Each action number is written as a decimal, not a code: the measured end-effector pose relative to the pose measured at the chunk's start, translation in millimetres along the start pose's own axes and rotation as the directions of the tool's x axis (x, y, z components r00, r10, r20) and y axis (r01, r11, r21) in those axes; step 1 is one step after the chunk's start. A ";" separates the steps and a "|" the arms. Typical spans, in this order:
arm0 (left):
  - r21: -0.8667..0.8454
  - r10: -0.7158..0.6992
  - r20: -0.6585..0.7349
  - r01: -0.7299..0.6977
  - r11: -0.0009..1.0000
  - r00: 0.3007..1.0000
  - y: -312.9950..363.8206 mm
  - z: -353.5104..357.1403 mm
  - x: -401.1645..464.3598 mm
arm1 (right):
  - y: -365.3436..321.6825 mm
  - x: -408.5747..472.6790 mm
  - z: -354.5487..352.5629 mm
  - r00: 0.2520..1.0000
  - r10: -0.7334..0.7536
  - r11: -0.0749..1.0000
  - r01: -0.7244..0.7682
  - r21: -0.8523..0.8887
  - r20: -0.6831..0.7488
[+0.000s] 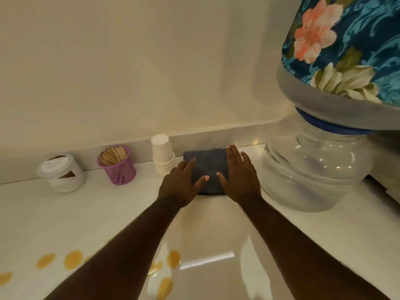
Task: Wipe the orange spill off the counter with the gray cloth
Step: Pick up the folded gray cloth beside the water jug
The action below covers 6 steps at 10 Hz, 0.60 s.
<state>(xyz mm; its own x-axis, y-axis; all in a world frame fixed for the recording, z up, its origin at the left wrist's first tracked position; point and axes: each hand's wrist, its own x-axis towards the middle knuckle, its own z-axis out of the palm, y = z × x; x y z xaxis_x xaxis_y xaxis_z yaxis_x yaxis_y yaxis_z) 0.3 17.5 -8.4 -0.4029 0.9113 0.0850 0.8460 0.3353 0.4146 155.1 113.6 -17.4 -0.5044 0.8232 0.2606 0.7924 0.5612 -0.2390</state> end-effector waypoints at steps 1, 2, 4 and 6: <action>0.040 -0.027 0.077 0.024 0.999 0.997 2.1 14.5 21.6 | 8.3 19.0 14.2 0.993 0.062 0.998 -0.061 -0.016 0.102; 0.081 -0.053 0.117 0.044 0.996 0.992 2.0 19.6 33.4 | 11.2 29.3 21.9 0.986 0.087 0.996 -0.087 -0.004 0.142; 0.008 -0.133 0.199 0.134 0.991 0.971 3.4 23.3 52.7 | 11.3 42.4 32.4 0.924 0.161 0.973 -0.208 0.101 0.347; -0.151 -0.168 0.130 0.187 0.971 0.977 11.1 23.6 51.5 | 13.2 45.8 38.0 0.923 0.226 0.923 -0.305 0.236 0.310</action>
<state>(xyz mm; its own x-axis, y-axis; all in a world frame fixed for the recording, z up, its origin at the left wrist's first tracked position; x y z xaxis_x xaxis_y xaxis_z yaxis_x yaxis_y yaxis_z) -2.8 73.8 -20.8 -0.4903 0.8653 -0.1040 0.6933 0.4596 0.5550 129.4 162.0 -44.2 -0.3934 0.9135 -0.1036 0.8040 0.2871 -0.5207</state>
